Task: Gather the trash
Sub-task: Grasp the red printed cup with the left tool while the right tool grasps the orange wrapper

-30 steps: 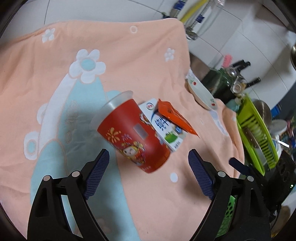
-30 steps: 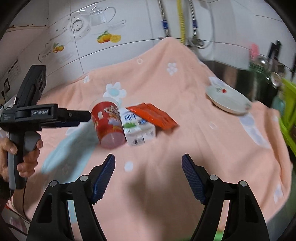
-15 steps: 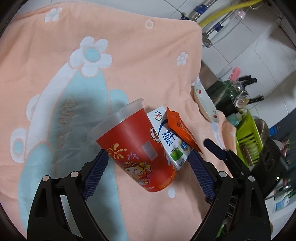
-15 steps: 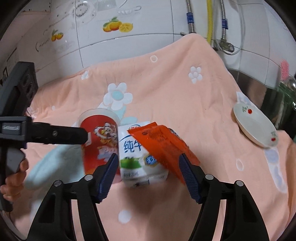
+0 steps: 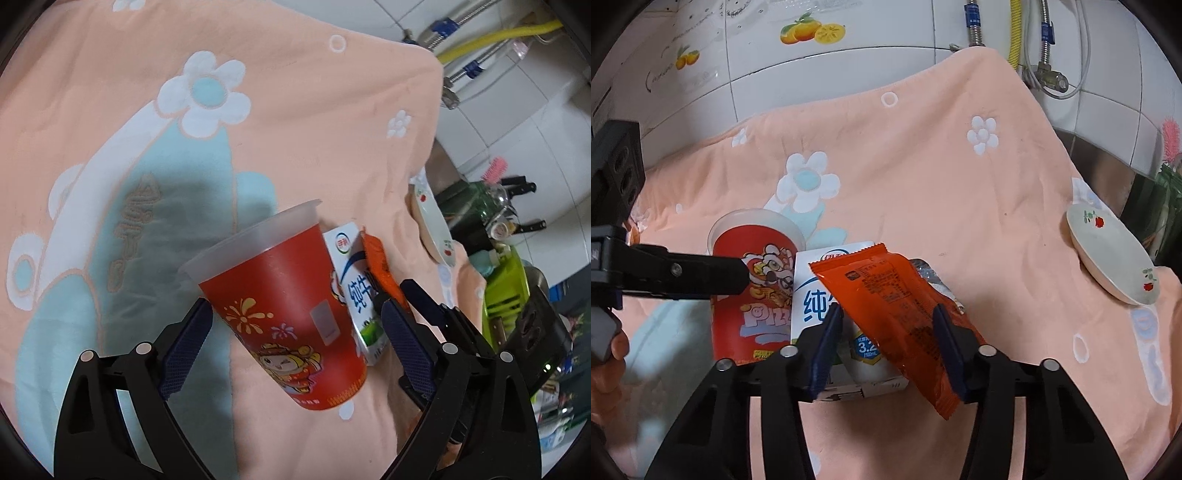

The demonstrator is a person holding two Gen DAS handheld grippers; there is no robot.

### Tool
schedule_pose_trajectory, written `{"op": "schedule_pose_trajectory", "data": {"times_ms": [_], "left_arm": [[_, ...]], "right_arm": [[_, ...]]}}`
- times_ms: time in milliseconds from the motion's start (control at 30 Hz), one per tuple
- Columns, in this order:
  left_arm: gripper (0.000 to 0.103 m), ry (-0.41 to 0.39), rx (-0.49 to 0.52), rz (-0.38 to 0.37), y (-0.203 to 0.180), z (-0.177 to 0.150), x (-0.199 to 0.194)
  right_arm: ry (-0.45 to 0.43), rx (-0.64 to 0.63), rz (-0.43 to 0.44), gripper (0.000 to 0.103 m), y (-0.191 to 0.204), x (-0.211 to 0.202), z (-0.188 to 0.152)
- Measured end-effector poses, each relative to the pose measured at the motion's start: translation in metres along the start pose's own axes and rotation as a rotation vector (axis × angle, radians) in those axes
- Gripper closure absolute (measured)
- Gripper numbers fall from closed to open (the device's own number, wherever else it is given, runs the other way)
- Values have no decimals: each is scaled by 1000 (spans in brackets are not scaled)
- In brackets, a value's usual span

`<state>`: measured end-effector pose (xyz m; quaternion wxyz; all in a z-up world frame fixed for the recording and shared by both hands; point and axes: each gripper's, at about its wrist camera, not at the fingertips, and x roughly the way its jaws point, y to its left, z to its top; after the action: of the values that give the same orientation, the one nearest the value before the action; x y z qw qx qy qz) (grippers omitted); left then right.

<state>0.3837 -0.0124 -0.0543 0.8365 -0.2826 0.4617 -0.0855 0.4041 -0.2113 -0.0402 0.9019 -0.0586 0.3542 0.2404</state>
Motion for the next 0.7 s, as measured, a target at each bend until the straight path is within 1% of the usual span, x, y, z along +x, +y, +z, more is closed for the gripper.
{"op": "schedule_pose_trajectory", "data": {"times_ms": [100, 133, 200, 233, 267, 300, 333, 567, 700], "left_arm": [[12, 5, -17, 3, 0, 0, 5], [12, 5, -21, 5, 0, 0, 7], [13, 6, -31, -2, 1, -1, 9], [15, 8, -37, -4, 2, -1, 10], [21, 9, -44, -6, 3, -1, 11], [26, 14, -50, -5, 5, -1, 12], [28, 19, -55, -14, 7, -1, 14], [29, 8, -38, -35, 7, -6, 9], [30, -7, -2, -47, -1, -10, -4]], "right_arm": [[-10, -2, -4, 68, 1, 0, 0], [-12, 1, -2, 73, 1, -1, 0], [-22, 2, -15, 78, 1, -2, 0], [-28, 0, -17, 80, 2, -3, 0], [-35, -2, -19, 82, 2, -4, 0], [-45, -4, -24, 83, 2, -7, 0], [-51, -1, -26, 84, 1, -9, -1], [-98, 23, -29, 93, -2, -35, -3], [-123, 43, -31, 95, -2, -55, -7]]}}
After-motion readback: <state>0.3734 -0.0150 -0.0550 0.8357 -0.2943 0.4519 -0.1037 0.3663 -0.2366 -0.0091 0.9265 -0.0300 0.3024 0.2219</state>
